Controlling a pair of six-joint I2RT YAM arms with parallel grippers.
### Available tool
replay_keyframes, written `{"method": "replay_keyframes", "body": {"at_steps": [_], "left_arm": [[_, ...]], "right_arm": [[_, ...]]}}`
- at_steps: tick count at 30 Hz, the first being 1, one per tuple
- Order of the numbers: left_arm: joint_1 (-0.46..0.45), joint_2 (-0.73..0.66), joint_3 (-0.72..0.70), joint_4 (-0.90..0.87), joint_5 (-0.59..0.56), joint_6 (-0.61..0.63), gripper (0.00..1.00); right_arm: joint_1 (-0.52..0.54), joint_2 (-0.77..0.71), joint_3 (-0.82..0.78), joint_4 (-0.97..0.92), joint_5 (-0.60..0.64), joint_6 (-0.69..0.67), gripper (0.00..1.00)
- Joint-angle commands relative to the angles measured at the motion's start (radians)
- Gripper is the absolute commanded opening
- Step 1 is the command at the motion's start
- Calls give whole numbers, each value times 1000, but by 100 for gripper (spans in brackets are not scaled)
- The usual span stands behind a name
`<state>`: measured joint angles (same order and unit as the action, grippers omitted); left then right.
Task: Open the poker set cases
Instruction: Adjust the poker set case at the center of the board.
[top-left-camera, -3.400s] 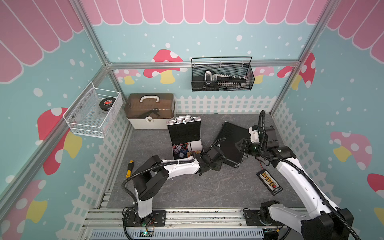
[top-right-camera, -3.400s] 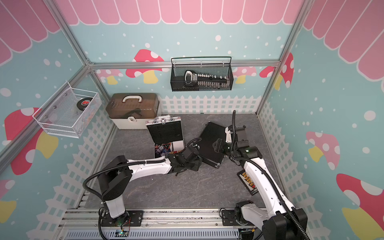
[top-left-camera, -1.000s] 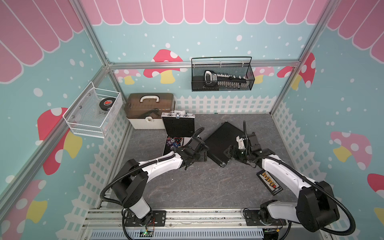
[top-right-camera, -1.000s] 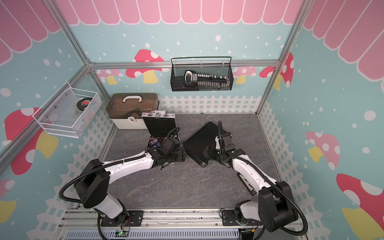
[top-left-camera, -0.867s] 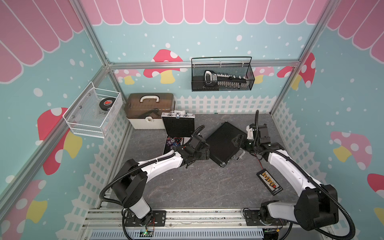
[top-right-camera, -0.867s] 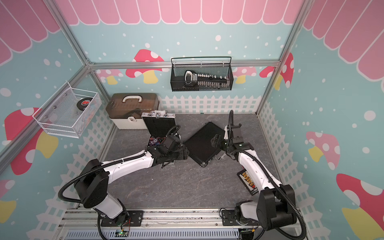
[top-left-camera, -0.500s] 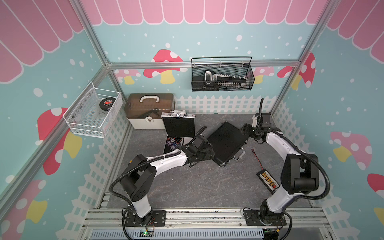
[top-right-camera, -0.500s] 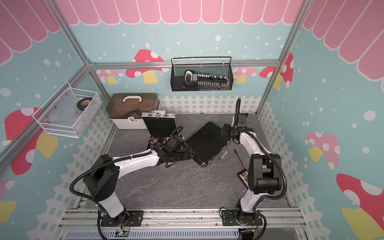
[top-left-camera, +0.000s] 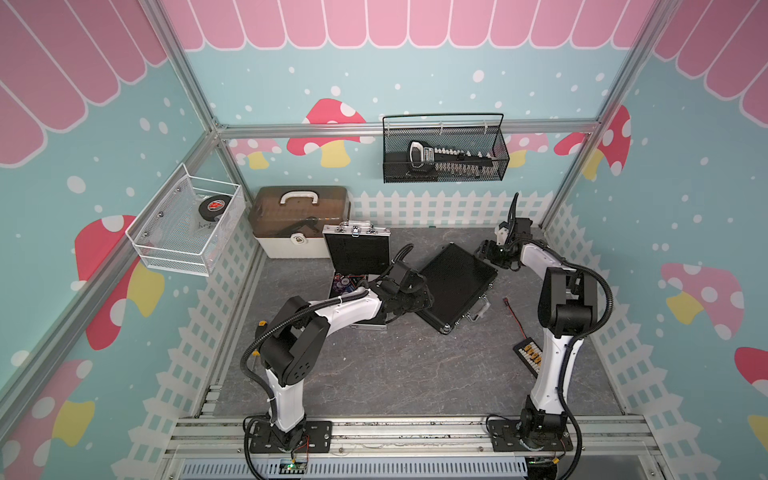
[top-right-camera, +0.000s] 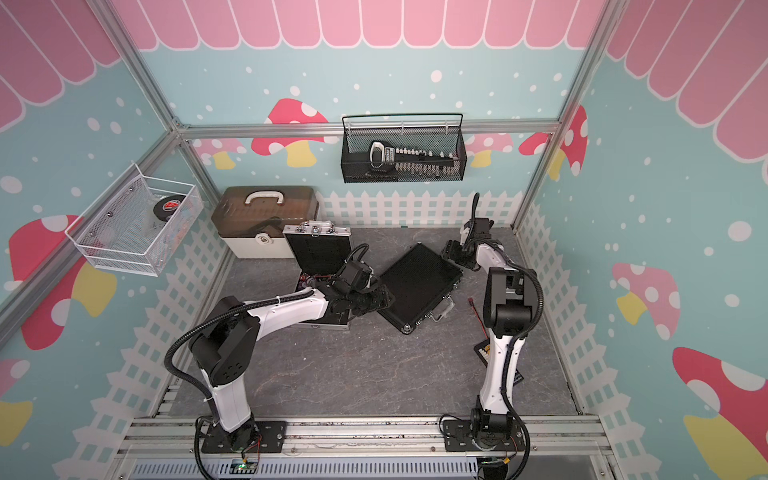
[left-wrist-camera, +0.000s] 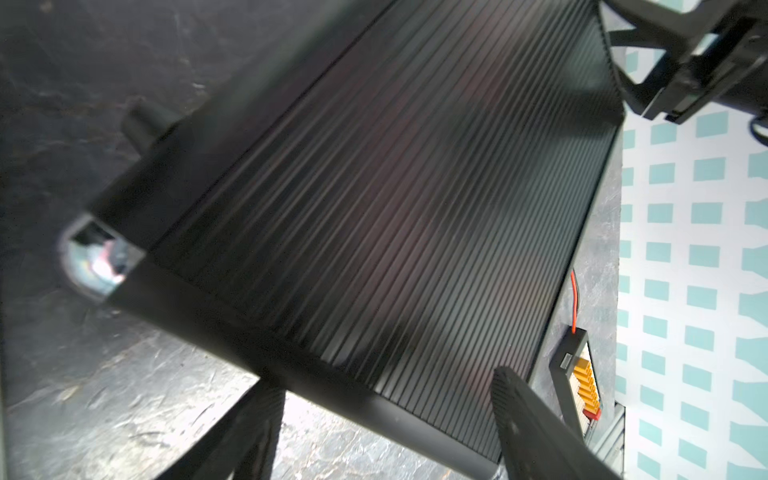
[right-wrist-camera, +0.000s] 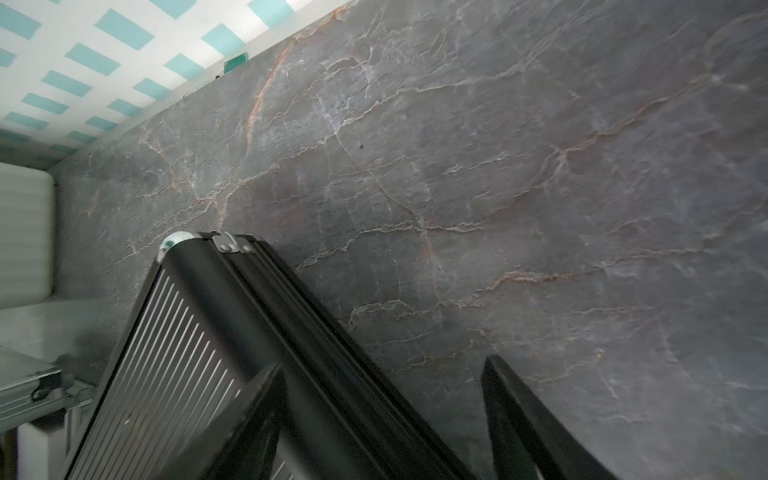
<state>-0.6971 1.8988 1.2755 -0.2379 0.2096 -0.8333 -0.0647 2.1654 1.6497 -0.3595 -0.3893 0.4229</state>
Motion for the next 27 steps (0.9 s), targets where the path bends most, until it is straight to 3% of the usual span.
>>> {"method": "replay_keyframes", "body": {"at_steps": [1,18,27], "left_arm": [[0,42,48,19,48,9,78],[2,111,162,-27,17,52,78],[2,180,270,-64,9,58,78]], "right_arm": [[12,-35,-94,-45,-114,-18,73],[13,-494,-723,98,-191,107,75],[16,-658,-844,40,-181,118,78]]}}
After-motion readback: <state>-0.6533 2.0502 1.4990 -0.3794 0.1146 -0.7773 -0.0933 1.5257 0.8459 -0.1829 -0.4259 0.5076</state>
